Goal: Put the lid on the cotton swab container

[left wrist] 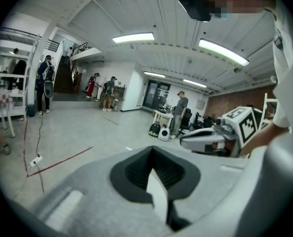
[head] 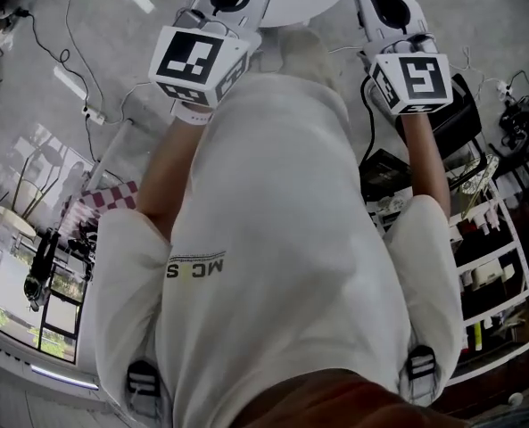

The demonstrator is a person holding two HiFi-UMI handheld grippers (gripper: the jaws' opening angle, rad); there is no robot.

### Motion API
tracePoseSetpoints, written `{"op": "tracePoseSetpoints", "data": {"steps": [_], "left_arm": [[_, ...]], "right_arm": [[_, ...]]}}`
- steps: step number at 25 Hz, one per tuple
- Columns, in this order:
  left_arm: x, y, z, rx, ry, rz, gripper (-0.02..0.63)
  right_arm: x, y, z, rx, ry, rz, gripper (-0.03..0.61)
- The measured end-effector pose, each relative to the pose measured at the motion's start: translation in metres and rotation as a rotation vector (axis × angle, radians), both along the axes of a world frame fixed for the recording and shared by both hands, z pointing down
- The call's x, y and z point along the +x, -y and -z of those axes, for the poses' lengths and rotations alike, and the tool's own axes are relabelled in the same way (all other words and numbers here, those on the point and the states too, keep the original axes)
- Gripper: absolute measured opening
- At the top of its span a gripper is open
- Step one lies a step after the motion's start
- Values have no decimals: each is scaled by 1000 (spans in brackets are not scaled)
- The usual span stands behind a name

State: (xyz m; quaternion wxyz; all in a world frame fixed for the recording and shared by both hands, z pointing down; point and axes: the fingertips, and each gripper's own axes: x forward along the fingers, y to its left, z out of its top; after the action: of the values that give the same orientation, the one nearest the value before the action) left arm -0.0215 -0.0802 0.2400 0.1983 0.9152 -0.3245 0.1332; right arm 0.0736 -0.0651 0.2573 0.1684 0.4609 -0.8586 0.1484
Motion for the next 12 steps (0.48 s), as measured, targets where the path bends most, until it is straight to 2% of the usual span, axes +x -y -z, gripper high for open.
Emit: {"op": "tracePoseSetpoints", "data": {"steps": [12], "left_arm": [[-38, -17, 73, 102, -9, 32, -2]], "right_arm": [[14, -10, 69, 97, 6, -75, -8]]}}
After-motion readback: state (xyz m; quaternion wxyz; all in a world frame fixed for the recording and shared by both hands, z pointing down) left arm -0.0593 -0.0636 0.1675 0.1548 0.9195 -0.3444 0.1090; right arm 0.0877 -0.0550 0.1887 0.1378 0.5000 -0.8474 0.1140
